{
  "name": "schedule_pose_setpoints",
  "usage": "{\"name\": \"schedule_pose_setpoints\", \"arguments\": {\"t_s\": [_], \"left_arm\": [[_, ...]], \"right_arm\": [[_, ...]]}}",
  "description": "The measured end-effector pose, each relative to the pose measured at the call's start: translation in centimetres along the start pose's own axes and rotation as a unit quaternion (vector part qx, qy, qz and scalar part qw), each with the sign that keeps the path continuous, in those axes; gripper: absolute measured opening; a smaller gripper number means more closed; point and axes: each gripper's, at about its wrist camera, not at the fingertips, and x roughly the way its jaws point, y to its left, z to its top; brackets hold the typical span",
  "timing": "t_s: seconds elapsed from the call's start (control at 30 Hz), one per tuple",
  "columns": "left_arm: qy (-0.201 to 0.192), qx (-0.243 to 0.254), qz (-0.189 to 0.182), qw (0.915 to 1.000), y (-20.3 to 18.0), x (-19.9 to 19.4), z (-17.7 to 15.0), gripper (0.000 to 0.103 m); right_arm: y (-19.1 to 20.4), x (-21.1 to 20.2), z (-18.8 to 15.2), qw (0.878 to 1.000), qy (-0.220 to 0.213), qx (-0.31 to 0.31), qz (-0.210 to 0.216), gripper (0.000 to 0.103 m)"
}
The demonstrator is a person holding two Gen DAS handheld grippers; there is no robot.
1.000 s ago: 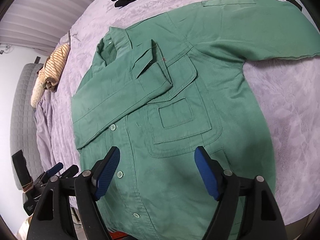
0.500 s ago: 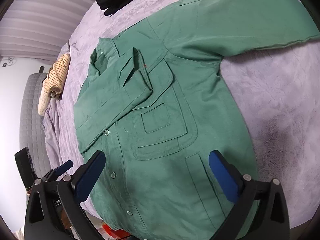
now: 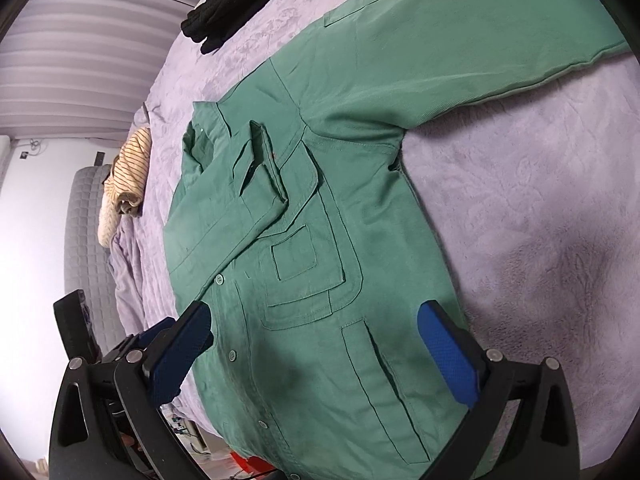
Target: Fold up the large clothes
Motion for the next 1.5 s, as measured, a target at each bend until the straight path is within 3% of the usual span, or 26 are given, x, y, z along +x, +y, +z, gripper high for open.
{"name": "schedule_pose_setpoints", "arguments": {"t_s": [0.23, 0.4, 0.63, 1.07, 1.27, 1.5], "left_arm": [[0.005, 0.002, 0.006, 1.0000, -0.9, 0.3, -0.1, 0.103], [0.014, -0.001, 0.030, 0.9994, -1.1, 1.0, 0.0, 0.103], [0.025, -0.006, -0.002, 0.9997, -1.6, 1.7, 0.3, 0.103], [0.010, 0.006, -0.014, 0.9998, -4.1, 1.7, 3.0, 0.103], [0.013, 0.015, -0.019, 0.9996, -5.4, 2.5, 3.7, 0.103], [0.012, 0.030, -0.018, 0.9993, -6.9, 3.8, 5.0, 0.103]], "right_arm": [[-1.6, -0.9, 0.4, 1.000, -0.015, 0.020, 0.014, 0.103], [-3.2, -1.5, 0.6, 0.999, -0.021, 0.037, 0.020, 0.103], [-5.6, -3.0, 0.9, 0.998, -0.033, 0.056, 0.019, 0.103], [-10.1, -6.2, 3.9, 0.991, -0.089, 0.098, 0.009, 0.103], [-14.1, -9.0, 6.8, 0.980, -0.138, 0.142, 0.001, 0.103], [-19.1, -12.0, 10.2, 0.951, -0.215, 0.219, 0.022, 0.103]]}}
